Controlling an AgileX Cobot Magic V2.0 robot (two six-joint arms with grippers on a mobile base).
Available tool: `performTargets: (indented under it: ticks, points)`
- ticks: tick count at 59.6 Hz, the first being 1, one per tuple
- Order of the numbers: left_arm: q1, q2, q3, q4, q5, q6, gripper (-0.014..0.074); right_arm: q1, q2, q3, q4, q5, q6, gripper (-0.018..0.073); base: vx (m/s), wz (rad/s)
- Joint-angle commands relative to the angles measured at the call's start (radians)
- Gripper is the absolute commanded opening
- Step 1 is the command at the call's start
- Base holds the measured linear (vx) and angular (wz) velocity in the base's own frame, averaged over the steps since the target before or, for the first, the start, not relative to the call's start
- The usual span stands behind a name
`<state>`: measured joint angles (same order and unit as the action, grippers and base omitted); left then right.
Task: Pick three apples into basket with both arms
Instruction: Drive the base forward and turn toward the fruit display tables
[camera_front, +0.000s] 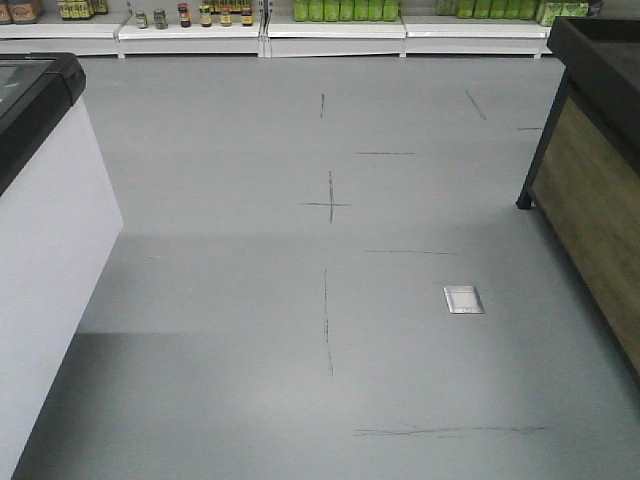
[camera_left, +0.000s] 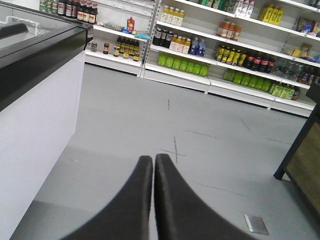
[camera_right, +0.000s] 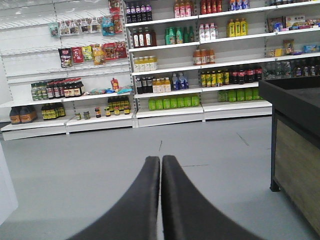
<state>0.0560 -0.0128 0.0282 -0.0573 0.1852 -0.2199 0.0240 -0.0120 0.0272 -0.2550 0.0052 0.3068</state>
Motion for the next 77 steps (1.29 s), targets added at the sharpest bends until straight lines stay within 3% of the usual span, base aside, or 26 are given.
performTargets:
  ticks: [1,77]
  points:
    - [0.003,-0.013,-0.025,0.0,-0.075,-0.005,-0.0006,-0.004,-0.011,0.014,-0.002,-0.07,-0.005,-0.0004,0.0,0.0]
    - [0.003,-0.013,-0.025,0.0,-0.075,-0.005,-0.0006,-0.004,-0.011,0.014,-0.002,-0.07,-0.005,-0.0004,0.0,0.0]
